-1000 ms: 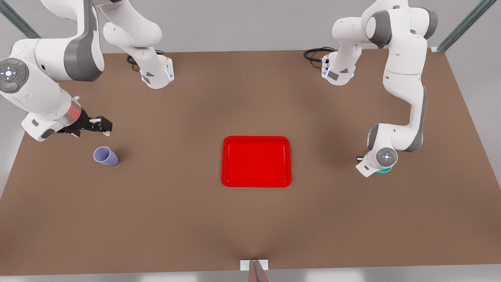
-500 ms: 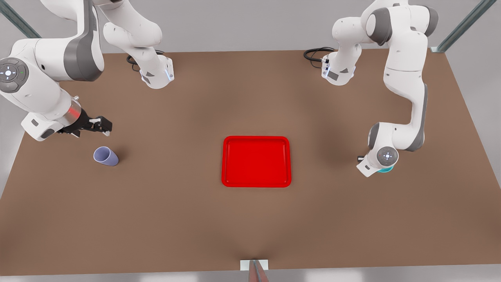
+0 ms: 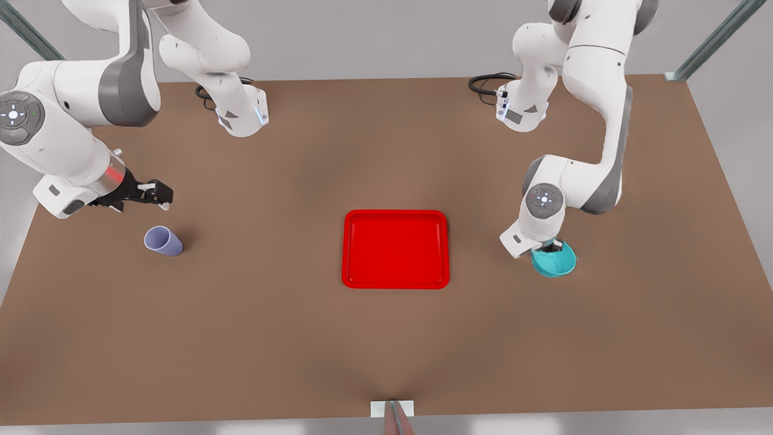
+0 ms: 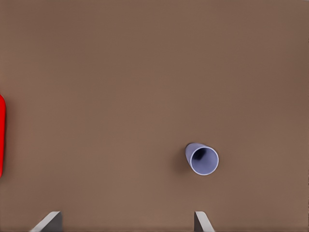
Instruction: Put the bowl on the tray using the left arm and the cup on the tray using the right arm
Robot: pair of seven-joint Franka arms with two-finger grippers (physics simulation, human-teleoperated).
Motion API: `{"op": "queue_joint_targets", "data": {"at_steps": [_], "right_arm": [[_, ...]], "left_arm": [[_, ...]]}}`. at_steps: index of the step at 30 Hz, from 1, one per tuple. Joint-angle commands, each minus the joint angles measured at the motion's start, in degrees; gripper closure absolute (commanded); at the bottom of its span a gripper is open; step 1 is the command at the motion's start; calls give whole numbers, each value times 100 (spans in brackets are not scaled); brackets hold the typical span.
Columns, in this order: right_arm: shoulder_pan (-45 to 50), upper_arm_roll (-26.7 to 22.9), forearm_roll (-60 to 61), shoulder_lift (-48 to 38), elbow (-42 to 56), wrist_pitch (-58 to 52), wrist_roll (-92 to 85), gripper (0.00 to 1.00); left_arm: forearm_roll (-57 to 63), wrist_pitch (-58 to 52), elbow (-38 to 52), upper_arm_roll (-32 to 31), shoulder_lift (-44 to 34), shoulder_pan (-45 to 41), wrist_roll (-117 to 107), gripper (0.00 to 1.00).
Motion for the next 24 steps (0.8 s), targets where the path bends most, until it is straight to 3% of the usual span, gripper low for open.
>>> {"op": "queue_joint_targets", "data": {"at_steps": [1, 7, 11, 12, 13, 15, 16, 20, 21, 22, 24], "right_arm": [[-49, 0, -6, 4, -9, 6, -1, 0], [-567, -35, -419, 891, 44, 84, -405, 0], [-1508, -18, -419, 1867, -35, 972, -748, 0], [-1648, -9, -411, 1859, -482, 1438, -828, 0], [-1877, 88, -393, 1630, -1010, 1798, -836, 0], [-3133, 1071, -410, 1261, -2047, 2695, -863, 0], [-3530, 1327, -428, 1261, -2311, 2994, -977, 0], [-3512, 1336, -428, 1314, -2671, 3223, -1206, 0], [-3556, 1397, -428, 1287, -2830, 3231, -1223, 0], [-3583, 1433, -428, 1199, -3085, 3495, -1223, 0], [-3688, 1450, -428, 1226, -3146, 3513, -1241, 0]], "left_arm": [[-721, -1, 11, 1, 15, -61, 12, 77], [-1196, 26, 397, 10, 366, -1687, -604, 77], [-1231, 113, 872, 10, 1095, -2337, -920, 77], [-1231, 122, 934, 10, 1262, -2390, -929, 77], [-1257, 166, 995, 10, 1359, -2434, -929, 77], [-1257, 254, 1057, 19, 1465, -2434, -929, 77], [-1257, 280, 1083, 19, 1509, -2469, -929, 77], [-1292, 403, 1391, 45, 1957, -2715, -1104, 75], [-1284, 412, 1417, 45, 2027, -2733, -1166, 66], [-1284, 412, 1417, 54, 2089, -2724, -1175, 2], [-1266, 404, 1417, 63, 2080, -2724, -1175, 0]]}}
